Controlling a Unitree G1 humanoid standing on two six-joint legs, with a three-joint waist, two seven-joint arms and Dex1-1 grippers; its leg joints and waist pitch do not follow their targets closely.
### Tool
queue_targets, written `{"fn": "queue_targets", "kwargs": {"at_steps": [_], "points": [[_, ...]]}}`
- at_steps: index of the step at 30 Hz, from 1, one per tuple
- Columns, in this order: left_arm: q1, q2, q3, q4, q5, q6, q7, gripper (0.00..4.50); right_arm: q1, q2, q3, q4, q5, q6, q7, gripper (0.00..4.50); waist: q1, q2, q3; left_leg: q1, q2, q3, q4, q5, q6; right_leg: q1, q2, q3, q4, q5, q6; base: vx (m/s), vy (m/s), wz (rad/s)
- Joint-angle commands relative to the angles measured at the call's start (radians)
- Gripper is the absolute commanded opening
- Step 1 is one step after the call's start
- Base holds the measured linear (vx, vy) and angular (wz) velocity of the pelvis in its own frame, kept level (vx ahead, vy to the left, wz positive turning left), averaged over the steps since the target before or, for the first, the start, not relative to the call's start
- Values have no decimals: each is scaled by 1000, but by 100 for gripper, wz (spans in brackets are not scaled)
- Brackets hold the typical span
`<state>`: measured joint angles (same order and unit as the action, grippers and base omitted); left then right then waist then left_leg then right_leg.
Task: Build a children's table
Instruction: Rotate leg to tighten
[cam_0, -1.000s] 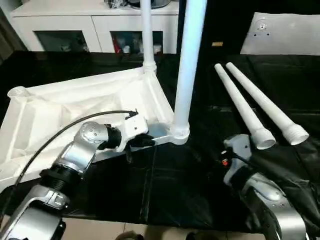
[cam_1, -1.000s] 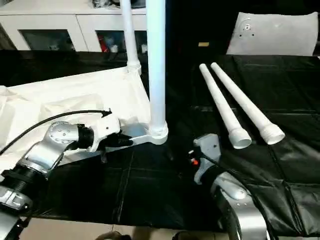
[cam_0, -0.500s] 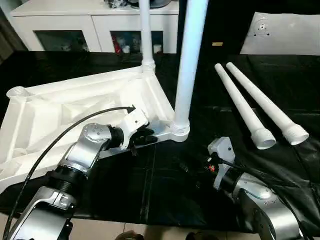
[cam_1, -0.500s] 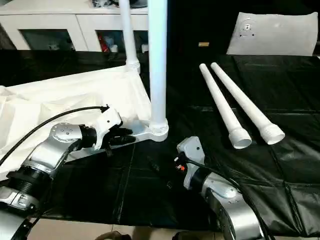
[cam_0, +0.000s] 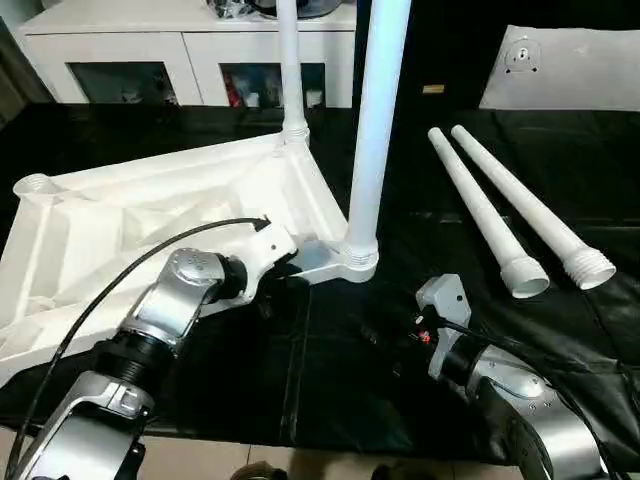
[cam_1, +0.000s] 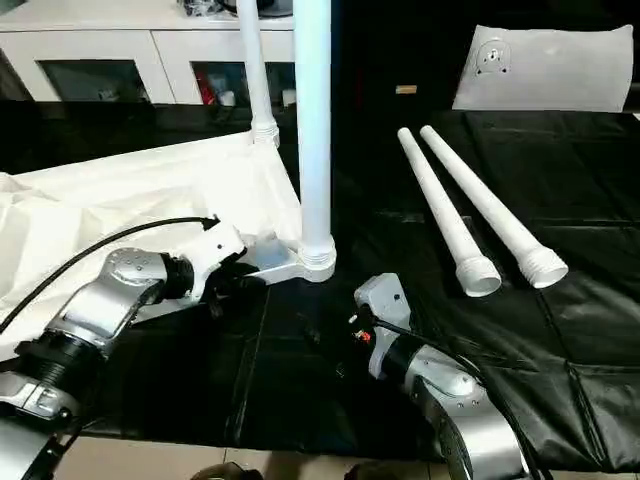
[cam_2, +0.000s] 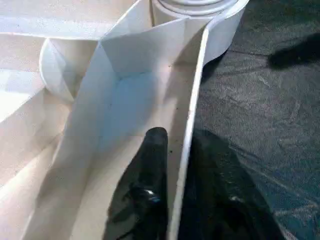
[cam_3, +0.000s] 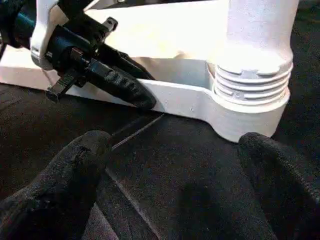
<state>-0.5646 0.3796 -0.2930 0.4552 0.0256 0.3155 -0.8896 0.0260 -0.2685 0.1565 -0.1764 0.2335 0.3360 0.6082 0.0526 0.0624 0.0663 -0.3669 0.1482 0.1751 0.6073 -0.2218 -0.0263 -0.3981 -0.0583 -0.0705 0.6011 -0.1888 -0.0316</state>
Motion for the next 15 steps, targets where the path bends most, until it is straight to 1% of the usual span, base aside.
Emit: {"fn": "queue_targets", "kwargs": {"at_steps": [1, 3, 5, 6, 8, 9, 10, 11, 12, 13, 14, 15], "points": [[-4, 5, 22, -17, 6, -22, 29, 57, -9, 1, 3, -15, -2, -12, -7, 450, 4, -4, -69, 2, 82, -39, -69, -90, 75, 61, -105, 61, -73, -183, -206, 0, 0, 0], [-1, 10, 15, -29, 8, -33, 14, 33, -9, 4, 3, -14, -2, -14, -8, 450, 1, -4, -72, 0, 82, -40, -67, -68, 80, 61, -104, 61, -68, -139, -208, 0, 0, 0], [4, 11, 12, -45, 2, -36, -2, 24, -6, 5, 7, -14, -3, -15, -7, 450, -1, -5, -77, -2, 81, -40, -64, -31, 96, 64, -104, 61, -59, -66, -225, 0, 0, 0], [6, 11, 10, -49, 1, -38, -7, 24, -5, 6, 9, -14, -4, -16, -7, 450, -1, -5, -79, -2, 81, -40, -62, -20, 101, 64, -105, 60, -56, -45, -230, 0, 0, 0], [7, 19, -1, -54, 4, -52, -23, 8, -4, 7, 15, -15, -5, -17, -7, 450, -4, -5, -80, -4, 80, -39, -58, 2, 121, 65, -105, 59, -51, 5, -243, 0, 0, 0], [7, 19, -1, -54, 4, -52, -23, 8, -4, 7, 15, -15, -5, -17, -7, 450, -4, -1, -81, -4, 79, -40, -57, 3, 124, 65, -105, 59, -50, 9, -245, 0, 0, 0], [8, 23, -5, -56, 5, -58, -28, 3, -3, 7, 18, -15, -7, -19, -7, 450, -6, -3, -80, -4, 80, -39, -58, -2, 128, 64, -104, 58, -51, 6, -247, 0, 0, 0], [13, 43, -28, -57, 28, -120, -45, 3, 0, 7, 20, -18, -7, -19, -8, 450, -6, -3, -78, -5, 78, -40, -59, -17, 130, 65, -104, 58, -57, -20, -242, 0, 0, 0], [14, 55, -42, -56, 42, -130, -55, 3, 0, 8, 20, -18, -6, -19, -8, 450, -7, -3, -78, -4, 79, -39, -59, -24, 126, 66, -104, 58, -56, -32, -240, 0, 0, 0], [14, 64, -51, -56, 53, -137, -62, 3, 2, 8, 21, -19, -6, -19, -8, 450, -7, -2, -79, -1, 80, -39, -60, -35, 119, 64, -104, 58, -58, -53, -236, 0, 0, 0], [12, 59, -42, -61, 42, -98, -67, 3, 2, 6, 22, -20, -6, -19, -7, 450, -7, -1, -78, 0, 81, -38, -61, -40, 114, 64, -103, 58, -59, -61, -236, 0, 0, 0], [5, 44, -16, -70, 13, -35, -67, 3, 3, 6, 24, -22, -5, -18, -5, 450, -6, 4, -77, 4, 83, -36, -61, -45, 101, 60, -102, 59, -57, -64, -244, 0, 0, 0]]}}
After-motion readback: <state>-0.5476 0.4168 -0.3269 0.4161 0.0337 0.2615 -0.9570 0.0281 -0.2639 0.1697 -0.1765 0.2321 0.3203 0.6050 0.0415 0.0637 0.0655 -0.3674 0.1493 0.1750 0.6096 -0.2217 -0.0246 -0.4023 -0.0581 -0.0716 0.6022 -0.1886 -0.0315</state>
